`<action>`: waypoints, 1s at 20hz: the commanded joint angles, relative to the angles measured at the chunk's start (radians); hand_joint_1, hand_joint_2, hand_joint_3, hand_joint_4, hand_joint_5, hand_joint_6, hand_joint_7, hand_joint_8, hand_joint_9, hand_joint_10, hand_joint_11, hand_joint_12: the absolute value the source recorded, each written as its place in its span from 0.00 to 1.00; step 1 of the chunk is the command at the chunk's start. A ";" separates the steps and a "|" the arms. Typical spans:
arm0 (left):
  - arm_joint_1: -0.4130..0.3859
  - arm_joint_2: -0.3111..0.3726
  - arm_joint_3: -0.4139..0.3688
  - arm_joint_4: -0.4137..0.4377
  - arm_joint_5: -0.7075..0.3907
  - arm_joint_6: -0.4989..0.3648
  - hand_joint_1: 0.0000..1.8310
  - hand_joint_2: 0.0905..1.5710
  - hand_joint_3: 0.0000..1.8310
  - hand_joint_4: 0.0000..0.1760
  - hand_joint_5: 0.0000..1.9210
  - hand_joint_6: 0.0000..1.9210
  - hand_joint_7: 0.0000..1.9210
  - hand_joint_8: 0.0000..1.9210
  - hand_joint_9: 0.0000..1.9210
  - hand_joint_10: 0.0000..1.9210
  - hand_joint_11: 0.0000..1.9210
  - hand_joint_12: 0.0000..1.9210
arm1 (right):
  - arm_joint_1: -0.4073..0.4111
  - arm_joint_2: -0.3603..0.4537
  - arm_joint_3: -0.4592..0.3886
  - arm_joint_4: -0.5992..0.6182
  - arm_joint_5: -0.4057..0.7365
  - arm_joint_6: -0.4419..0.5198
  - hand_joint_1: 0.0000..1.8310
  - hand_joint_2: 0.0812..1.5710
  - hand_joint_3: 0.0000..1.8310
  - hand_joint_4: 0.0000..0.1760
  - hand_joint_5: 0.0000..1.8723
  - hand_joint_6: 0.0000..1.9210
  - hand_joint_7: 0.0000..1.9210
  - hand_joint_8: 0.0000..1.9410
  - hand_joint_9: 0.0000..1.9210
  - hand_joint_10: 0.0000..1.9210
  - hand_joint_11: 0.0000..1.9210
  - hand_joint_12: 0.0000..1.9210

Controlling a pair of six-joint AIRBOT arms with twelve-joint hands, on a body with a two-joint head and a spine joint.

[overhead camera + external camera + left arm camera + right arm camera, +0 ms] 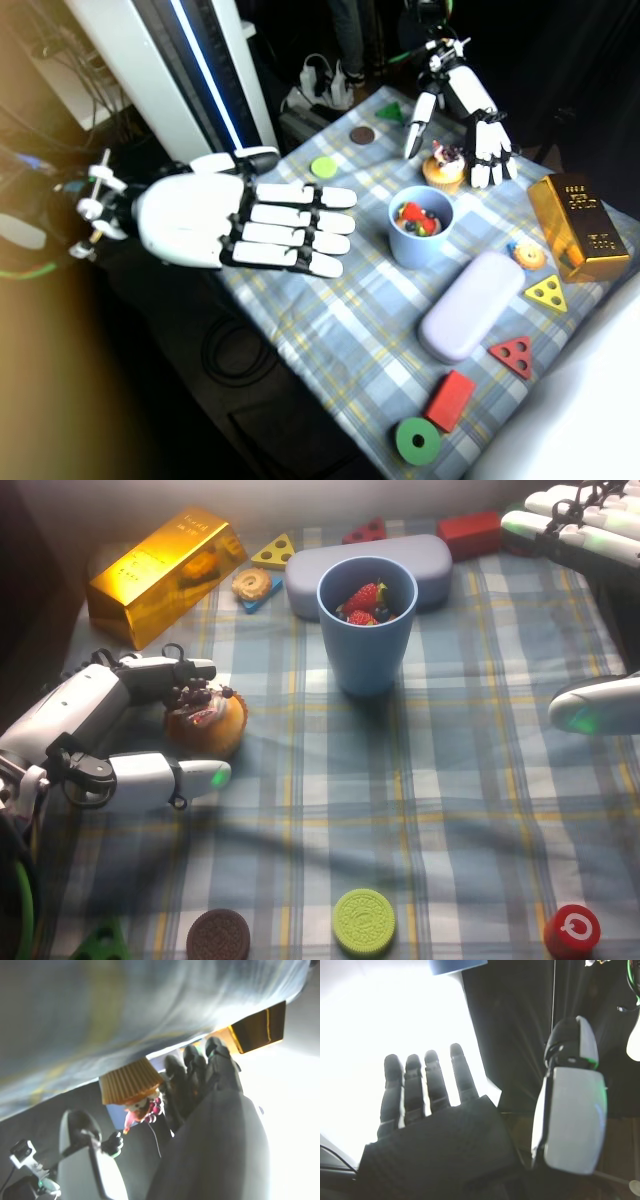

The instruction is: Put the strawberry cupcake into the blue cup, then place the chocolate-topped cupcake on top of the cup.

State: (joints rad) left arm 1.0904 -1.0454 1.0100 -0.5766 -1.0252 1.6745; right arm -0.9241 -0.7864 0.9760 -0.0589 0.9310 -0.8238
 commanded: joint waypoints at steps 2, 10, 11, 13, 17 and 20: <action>-0.008 -0.007 0.007 0.029 -0.110 -0.008 0.58 0.54 0.00 0.30 0.42 0.01 0.43 0.00 0.23 0.00 0.07 0.05 | 0.006 0.001 0.000 0.023 0.124 0.005 0.00 0.59 0.00 0.00 0.04 0.00 0.05 0.00 0.08 0.00 0.01 0.38; -0.016 -0.005 0.008 0.039 -0.118 -0.007 0.60 0.65 0.00 0.58 0.58 0.39 0.52 0.00 0.26 0.00 0.07 0.02 | 0.003 -0.009 0.005 0.029 0.124 0.005 0.00 0.60 0.00 0.00 0.04 0.00 0.07 0.00 0.07 0.00 0.00 0.23; -0.019 -0.003 0.008 0.041 -0.118 -0.007 0.60 0.65 0.00 0.55 0.58 0.39 0.52 0.00 0.26 0.00 0.07 0.02 | 0.002 -0.010 0.005 0.029 0.124 0.005 0.00 0.60 0.00 0.00 0.05 0.00 0.07 0.00 0.06 0.00 0.00 0.24; -0.027 0.003 0.006 0.049 -0.120 -0.007 0.60 0.65 0.00 0.58 0.58 0.39 0.53 0.00 0.27 0.00 0.07 0.02 | -0.002 -0.009 0.005 0.031 0.124 0.005 0.00 0.60 0.00 0.00 0.05 0.00 0.07 0.00 0.06 0.00 0.00 0.22; -0.035 0.011 -0.001 0.058 -0.127 -0.007 0.61 0.63 0.00 0.46 0.60 0.35 0.54 0.00 0.27 0.00 0.08 0.02 | -0.004 -0.008 0.004 0.033 0.124 0.005 0.00 0.59 0.00 0.02 0.04 0.00 0.06 0.00 0.05 0.00 0.00 0.33; -0.047 0.028 -0.013 0.073 -0.139 -0.007 0.58 0.58 0.00 0.06 0.50 0.06 0.48 0.00 0.23 0.00 0.06 0.02 | -0.007 -0.008 0.005 0.036 0.124 0.006 0.00 0.61 0.00 0.00 0.03 0.00 0.05 0.00 0.04 0.00 0.00 0.23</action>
State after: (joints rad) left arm 1.0519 -1.0187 0.9916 -0.5259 -1.0340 1.6749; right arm -0.9344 -0.7918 0.9783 -0.0471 0.9314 -0.8234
